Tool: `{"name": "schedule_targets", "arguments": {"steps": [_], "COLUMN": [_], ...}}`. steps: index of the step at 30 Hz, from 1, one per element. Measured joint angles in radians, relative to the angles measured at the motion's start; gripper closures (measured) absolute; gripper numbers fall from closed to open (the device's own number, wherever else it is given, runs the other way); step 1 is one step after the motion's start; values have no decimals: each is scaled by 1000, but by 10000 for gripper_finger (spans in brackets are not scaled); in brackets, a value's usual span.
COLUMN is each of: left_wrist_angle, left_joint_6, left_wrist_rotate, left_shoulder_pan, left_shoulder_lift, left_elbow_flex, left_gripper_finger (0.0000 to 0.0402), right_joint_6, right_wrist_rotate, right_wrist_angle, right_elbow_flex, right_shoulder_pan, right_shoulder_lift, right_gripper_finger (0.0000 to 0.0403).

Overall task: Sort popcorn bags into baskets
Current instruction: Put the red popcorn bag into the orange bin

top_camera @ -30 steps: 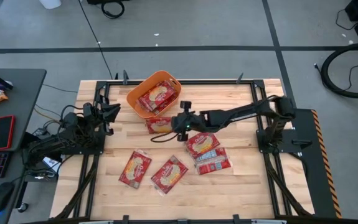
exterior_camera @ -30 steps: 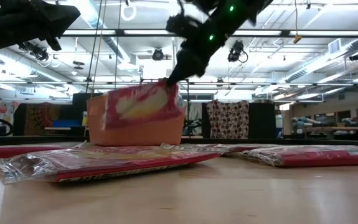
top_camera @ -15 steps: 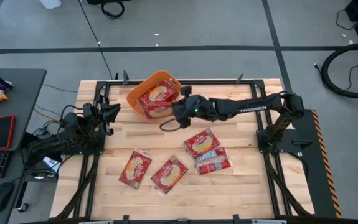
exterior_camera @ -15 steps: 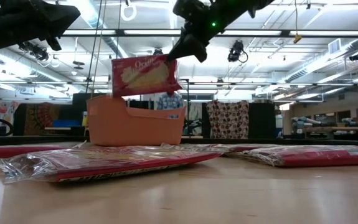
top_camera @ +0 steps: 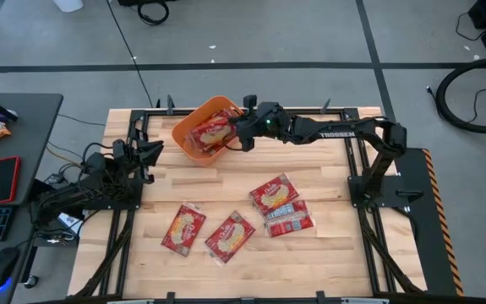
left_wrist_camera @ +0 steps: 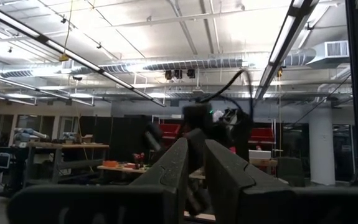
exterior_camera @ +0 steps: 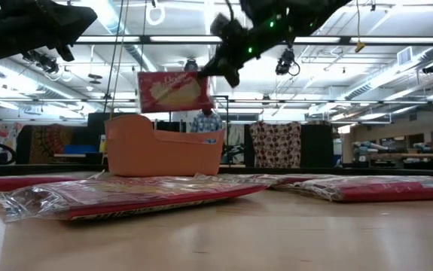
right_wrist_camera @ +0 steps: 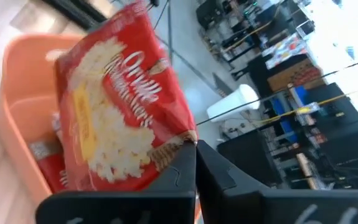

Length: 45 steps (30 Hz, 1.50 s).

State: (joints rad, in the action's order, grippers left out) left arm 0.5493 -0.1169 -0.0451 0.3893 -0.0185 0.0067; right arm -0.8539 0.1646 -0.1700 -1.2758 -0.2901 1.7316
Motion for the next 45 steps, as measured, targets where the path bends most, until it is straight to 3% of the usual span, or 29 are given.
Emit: {"name": "schedule_targets", "arguments": {"steps": [10, 16, 25, 33, 45], "left_wrist_angle": [1, -1, -4, -9, -16], "left_joint_6": [8, 8, 8, 8, 32], "left_wrist_rotate": [0, 0, 0, 0, 0], "left_shoulder_pan": [0, 0, 0, 0, 0], "left_shoulder_lift": [-1, -1, -1, -1, -1], "left_elbow_flex": [0, 0, 0, 0, 0], "left_gripper_finger": [345, 345, 345, 345, 345], "right_joint_6": [-13, -6, 49, 82, 103], "right_wrist_rotate": [-115, -104, -27, 107, 84], "right_wrist_angle": [-12, 47, 186, 223, 386], "right_elbow_flex": [-146, -288, -475, -521, -522], "right_shoulder_pan": [-78, -134, -177, -163, 28], "right_shoulder_lift": [207, 336, 495, 498, 441], "right_gripper_finger": [398, 393, 317, 258, 253]}}
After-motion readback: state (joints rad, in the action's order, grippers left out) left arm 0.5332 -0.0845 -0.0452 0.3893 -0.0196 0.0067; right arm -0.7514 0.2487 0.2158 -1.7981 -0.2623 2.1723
